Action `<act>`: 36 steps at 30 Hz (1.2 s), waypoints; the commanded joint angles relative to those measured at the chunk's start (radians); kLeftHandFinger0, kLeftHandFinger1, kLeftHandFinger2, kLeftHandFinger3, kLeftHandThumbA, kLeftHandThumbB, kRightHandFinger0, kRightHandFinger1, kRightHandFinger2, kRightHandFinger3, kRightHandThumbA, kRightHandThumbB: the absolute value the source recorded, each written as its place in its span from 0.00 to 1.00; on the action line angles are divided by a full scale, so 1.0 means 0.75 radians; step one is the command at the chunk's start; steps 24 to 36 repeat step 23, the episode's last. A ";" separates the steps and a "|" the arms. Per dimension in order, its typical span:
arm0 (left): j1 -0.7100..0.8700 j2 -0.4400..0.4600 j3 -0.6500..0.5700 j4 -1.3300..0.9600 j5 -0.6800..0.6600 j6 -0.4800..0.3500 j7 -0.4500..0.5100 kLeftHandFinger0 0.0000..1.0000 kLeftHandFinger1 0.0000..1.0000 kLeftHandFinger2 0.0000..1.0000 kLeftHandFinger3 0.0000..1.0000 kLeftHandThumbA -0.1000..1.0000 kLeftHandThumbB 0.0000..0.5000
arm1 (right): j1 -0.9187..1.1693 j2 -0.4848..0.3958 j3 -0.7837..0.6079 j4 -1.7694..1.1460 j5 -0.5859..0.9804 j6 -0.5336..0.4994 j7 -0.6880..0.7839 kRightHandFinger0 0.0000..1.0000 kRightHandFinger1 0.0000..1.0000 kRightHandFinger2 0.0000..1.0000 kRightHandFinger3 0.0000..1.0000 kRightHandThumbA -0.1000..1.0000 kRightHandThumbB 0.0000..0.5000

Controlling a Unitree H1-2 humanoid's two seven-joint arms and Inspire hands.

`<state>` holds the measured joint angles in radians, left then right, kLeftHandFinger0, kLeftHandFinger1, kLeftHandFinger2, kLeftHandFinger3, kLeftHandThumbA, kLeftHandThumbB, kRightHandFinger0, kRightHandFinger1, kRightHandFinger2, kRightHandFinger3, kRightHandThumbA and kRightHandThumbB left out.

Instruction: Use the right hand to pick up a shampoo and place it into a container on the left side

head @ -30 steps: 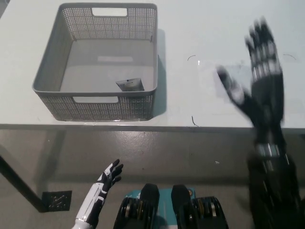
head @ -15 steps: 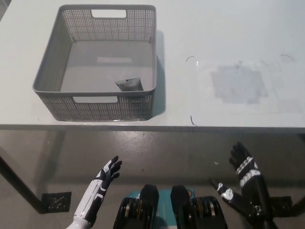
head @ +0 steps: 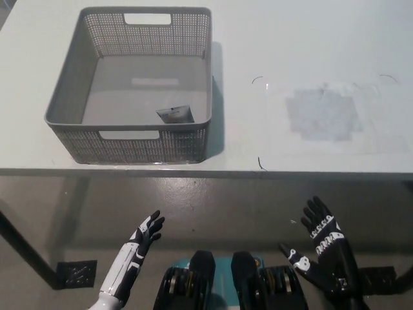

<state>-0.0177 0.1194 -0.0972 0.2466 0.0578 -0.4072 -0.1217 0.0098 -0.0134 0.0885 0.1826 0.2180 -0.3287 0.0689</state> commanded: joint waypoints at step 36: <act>0.025 -0.009 0.028 0.003 -0.031 -0.022 0.012 1.00 1.00 1.00 1.00 1.00 0.19 | -0.040 0.013 -0.016 0.037 -0.041 -0.031 0.031 1.00 1.00 1.00 1.00 0.83 0.30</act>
